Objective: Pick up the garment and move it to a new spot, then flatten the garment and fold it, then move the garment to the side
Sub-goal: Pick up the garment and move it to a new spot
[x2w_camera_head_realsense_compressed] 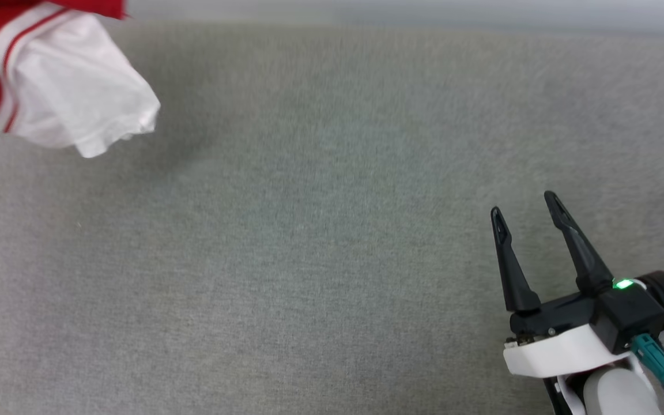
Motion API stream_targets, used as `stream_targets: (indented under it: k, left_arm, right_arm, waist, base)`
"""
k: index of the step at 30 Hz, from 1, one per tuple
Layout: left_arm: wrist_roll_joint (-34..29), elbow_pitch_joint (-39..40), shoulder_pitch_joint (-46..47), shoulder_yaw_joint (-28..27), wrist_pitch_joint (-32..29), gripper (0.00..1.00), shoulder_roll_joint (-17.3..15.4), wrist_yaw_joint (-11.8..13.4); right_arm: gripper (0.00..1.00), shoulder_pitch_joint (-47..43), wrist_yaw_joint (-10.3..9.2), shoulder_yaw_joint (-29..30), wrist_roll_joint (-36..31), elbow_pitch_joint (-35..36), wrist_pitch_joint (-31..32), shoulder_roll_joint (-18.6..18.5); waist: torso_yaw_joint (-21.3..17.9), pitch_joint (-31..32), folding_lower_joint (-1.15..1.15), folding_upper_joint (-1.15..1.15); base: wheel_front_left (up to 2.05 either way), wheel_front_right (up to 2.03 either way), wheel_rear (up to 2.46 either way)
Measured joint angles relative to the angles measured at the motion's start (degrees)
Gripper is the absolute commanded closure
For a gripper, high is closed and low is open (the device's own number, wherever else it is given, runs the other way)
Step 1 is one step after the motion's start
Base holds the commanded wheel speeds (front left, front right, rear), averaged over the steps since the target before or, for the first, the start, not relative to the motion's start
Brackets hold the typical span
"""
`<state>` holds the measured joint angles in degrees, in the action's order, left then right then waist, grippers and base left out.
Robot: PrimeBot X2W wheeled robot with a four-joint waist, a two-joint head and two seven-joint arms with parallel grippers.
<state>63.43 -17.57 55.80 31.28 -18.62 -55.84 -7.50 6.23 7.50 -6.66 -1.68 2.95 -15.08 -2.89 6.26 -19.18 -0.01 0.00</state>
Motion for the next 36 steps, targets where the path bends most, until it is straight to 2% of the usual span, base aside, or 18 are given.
stream_targets:
  k: [4,8,12,19,28,29,30,31,36]
  left_arm:
    - [-1.3,4.2,0.2,3.1,1.7,1.00,1.3,0.0]
    - [-3.6,7.4,0.2,6.3,4.2,1.00,4.7,0.0]
    - [-7.5,9.1,-0.3,10.2,7.1,1.00,10.1,0.0]
    - [-10.9,8.6,-3.8,15.5,11.8,1.00,19.2,0.7]
    - [-11.6,1.9,-10.0,21.3,18.3,1.00,32.1,0.9]
    - [-11.4,1.0,-10.8,22.0,19.0,0.78,33.8,0.9]
    - [-11.0,0.0,-11.6,22.3,19.5,0.27,35.4,0.9]
    - [-11.0,-1.0,-12.1,22.8,20.2,0.00,36.9,1.0]
    - [-12.3,-4.9,-12.9,24.2,24.7,0.00,42.4,1.4]
  right_arm:
    - [0.00,-0.8,0.00,0.1,1.5,-0.7,0.0,0.0]
    - [0.00,-1.9,0.00,0.2,2.2,-1.1,0.0,0.0]
    - [0.00,-2.3,0.00,0.6,2.3,-1.2,0.0,0.0]
    - [0.00,-2.7,0.00,1.1,2.7,-1.2,0.0,0.0]
    - [0.00,-2.7,0.00,1.6,3.6,-1.3,0.0,0.0]
    - [0.00,-2.7,0.00,1.6,3.7,-1.4,0.0,0.0]
    - [0.00,-2.7,0.00,1.6,3.7,-1.5,0.0,0.0]
    - [0.00,-2.7,0.00,1.7,3.7,-1.6,0.0,0.0]
    - [0.00,-2.8,0.00,1.9,3.7,-2.7,0.0,0.0]
  waist:
    - [-0.7,4.4,-0.01,0.00]
    - [-1.9,7.5,-0.01,0.00]
    - [-3.5,9.0,-0.01,0.00]
    - [-7.4,9.6,-0.01,0.00]
    - [-12.7,7.9,0.00,0.00]
    - [-13.1,7.7,0.00,0.00]
    - [-13.4,7.5,0.00,0.00]
    - [-13.6,7.4,0.00,0.00]
    - [-13.7,8.3,0.00,0.00]
  base:
    - [0.00,0.00,0.00]
    - [0.00,0.00,0.00]
    - [0.00,0.00,0.00]
    - [0.00,0.00,0.00]
    - [0.00,0.00,0.00]
    - [0.00,0.00,0.00]
    - [0.00,0.00,0.00]
    - [0.00,0.00,0.00]
    - [0.00,0.00,0.00]
